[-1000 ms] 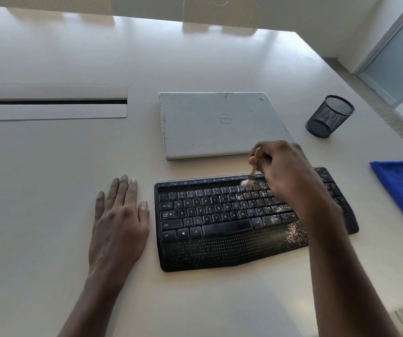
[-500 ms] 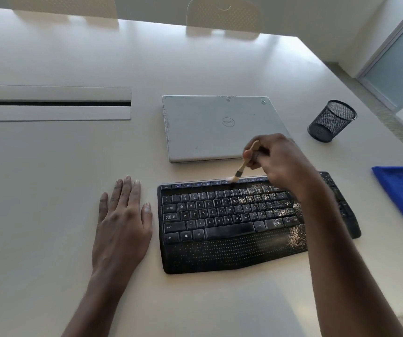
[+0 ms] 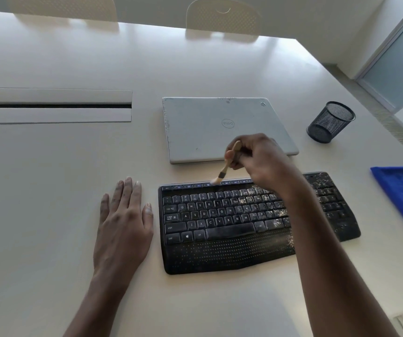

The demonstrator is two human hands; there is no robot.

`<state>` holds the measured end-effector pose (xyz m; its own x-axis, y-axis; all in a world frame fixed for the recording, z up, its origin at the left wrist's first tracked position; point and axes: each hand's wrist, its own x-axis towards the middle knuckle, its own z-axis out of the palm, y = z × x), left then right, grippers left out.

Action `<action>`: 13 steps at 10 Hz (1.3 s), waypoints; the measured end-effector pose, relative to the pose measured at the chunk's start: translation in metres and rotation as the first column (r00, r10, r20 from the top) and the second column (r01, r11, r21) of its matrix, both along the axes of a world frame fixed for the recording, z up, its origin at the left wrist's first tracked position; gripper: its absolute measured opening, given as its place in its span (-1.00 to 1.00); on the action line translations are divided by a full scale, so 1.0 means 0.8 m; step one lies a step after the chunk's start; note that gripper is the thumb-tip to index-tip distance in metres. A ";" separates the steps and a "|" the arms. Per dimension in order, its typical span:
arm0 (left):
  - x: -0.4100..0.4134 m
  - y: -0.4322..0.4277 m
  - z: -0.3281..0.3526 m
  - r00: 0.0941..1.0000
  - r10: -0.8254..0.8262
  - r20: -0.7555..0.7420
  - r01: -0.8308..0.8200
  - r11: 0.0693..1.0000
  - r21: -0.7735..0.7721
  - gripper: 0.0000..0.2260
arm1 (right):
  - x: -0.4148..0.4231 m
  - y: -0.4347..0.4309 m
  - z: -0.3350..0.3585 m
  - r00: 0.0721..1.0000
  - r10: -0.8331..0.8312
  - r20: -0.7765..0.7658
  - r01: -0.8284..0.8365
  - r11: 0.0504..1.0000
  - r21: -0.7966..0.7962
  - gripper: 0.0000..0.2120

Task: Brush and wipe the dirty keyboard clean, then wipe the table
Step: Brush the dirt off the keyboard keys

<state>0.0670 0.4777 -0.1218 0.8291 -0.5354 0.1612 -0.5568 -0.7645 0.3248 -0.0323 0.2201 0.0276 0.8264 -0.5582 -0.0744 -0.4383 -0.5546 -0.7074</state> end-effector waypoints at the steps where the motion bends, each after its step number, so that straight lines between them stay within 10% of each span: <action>1: 0.000 0.000 -0.001 1.000 0.001 0.002 -0.001 1.000 -0.002 -0.41 | -0.024 -0.022 0.007 0.987 -0.136 -0.088 0.125 0.984 -0.128 -0.90; 3: 0.000 -0.001 0.000 1.000 0.003 0.006 -0.003 1.000 -0.002 -0.41 | -0.031 -0.008 0.001 0.958 -0.282 0.060 0.285 0.895 -0.343 -0.85; 13: 0.001 0.000 -0.003 1.000 0.000 0.011 0.000 1.000 -0.002 -0.41 | -0.021 0.037 -0.003 0.978 -0.203 0.046 0.208 0.932 -0.298 -0.79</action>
<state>0.0679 0.4776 -0.1239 0.8270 -0.5352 0.1719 -0.5607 -0.7636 0.3203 -0.0493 0.2494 0.0252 0.6911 -0.7103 0.1337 -0.5559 -0.6405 -0.5297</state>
